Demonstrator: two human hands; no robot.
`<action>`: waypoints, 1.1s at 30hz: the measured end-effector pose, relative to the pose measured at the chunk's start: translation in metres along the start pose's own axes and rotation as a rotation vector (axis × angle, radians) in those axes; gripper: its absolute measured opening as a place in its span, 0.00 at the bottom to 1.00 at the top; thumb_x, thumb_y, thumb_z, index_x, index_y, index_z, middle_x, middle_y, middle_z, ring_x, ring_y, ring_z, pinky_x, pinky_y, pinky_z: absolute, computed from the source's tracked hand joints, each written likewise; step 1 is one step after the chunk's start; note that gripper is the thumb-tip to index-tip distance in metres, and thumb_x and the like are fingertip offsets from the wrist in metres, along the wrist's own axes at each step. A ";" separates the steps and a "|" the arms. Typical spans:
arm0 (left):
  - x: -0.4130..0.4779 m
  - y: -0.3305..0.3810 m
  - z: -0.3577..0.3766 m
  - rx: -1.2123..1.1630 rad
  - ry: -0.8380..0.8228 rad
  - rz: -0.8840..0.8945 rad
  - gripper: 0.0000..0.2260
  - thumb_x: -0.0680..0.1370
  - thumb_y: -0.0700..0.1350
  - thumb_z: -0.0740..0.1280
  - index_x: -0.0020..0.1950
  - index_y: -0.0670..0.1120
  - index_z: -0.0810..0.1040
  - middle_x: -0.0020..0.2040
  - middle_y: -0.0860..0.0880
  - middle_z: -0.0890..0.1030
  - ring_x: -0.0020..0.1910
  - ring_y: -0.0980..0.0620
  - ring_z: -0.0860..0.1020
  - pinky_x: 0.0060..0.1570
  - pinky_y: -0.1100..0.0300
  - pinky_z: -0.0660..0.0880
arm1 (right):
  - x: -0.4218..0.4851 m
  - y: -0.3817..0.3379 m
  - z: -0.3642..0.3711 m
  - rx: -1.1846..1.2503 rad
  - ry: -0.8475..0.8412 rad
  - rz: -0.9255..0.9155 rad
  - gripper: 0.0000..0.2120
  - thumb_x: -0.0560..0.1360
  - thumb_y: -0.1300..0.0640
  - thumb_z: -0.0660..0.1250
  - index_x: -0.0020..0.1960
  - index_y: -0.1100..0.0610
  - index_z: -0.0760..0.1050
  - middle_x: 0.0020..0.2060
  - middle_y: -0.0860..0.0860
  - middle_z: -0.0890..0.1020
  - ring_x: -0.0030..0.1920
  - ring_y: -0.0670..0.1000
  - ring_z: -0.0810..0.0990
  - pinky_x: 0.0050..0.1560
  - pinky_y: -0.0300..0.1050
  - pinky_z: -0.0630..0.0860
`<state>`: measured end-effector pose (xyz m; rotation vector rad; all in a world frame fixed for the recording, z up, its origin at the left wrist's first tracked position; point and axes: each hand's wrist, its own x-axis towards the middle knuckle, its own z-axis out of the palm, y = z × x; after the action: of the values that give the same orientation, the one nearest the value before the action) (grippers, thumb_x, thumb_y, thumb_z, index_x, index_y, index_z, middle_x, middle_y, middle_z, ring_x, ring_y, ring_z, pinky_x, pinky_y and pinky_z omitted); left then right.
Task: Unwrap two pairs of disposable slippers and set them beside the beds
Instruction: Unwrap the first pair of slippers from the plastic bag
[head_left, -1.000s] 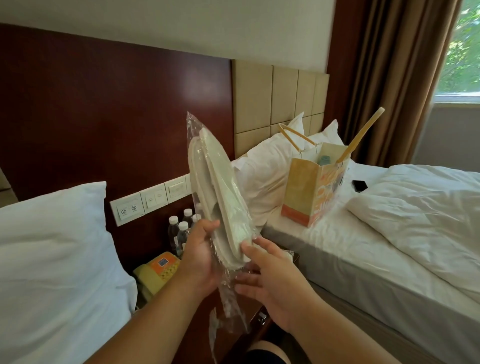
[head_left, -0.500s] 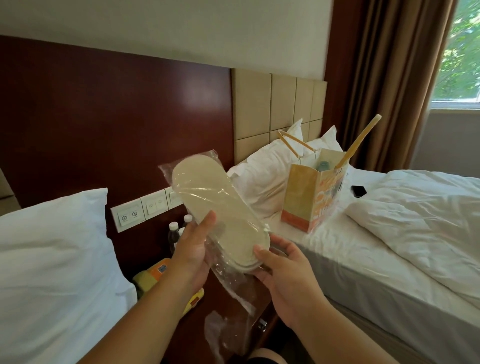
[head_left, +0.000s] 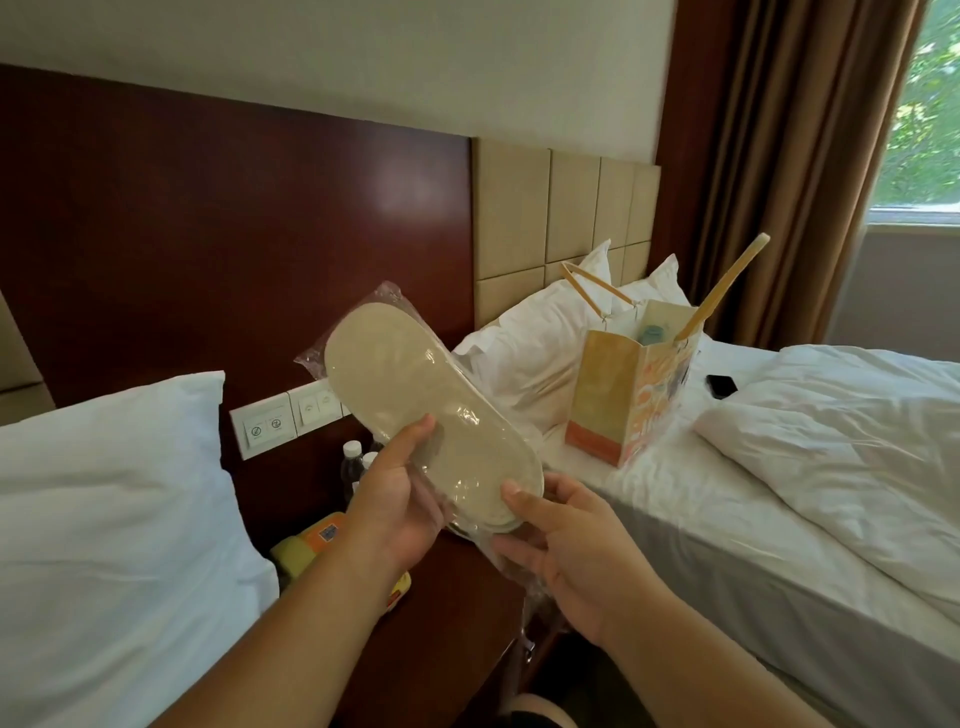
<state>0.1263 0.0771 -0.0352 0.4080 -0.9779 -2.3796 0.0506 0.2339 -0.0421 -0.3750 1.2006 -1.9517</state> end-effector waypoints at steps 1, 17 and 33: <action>0.000 0.003 -0.001 0.028 -0.001 -0.029 0.23 0.69 0.48 0.76 0.62 0.45 0.80 0.58 0.46 0.83 0.57 0.44 0.81 0.60 0.44 0.74 | 0.002 -0.002 -0.003 -0.039 -0.006 -0.023 0.19 0.71 0.65 0.75 0.61 0.61 0.77 0.48 0.56 0.88 0.49 0.56 0.87 0.45 0.49 0.84; 0.003 0.017 -0.011 -0.133 -0.117 0.030 0.12 0.73 0.44 0.72 0.55 0.44 0.84 0.58 0.43 0.83 0.56 0.43 0.82 0.46 0.47 0.81 | 0.005 0.012 -0.028 -0.038 0.106 0.082 0.27 0.68 0.66 0.78 0.62 0.55 0.72 0.43 0.59 0.88 0.41 0.57 0.87 0.37 0.46 0.82; 0.008 0.017 -0.014 -0.015 -0.035 0.055 0.18 0.68 0.43 0.75 0.57 0.45 0.80 0.53 0.45 0.85 0.50 0.44 0.85 0.42 0.48 0.82 | 0.019 0.000 -0.012 -0.491 0.188 -0.352 0.15 0.71 0.55 0.73 0.54 0.42 0.78 0.40 0.44 0.82 0.34 0.37 0.79 0.33 0.34 0.76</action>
<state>0.1327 0.0542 -0.0331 0.3306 -0.9746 -2.3508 0.0306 0.2269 -0.0508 -0.7061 1.8452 -1.9965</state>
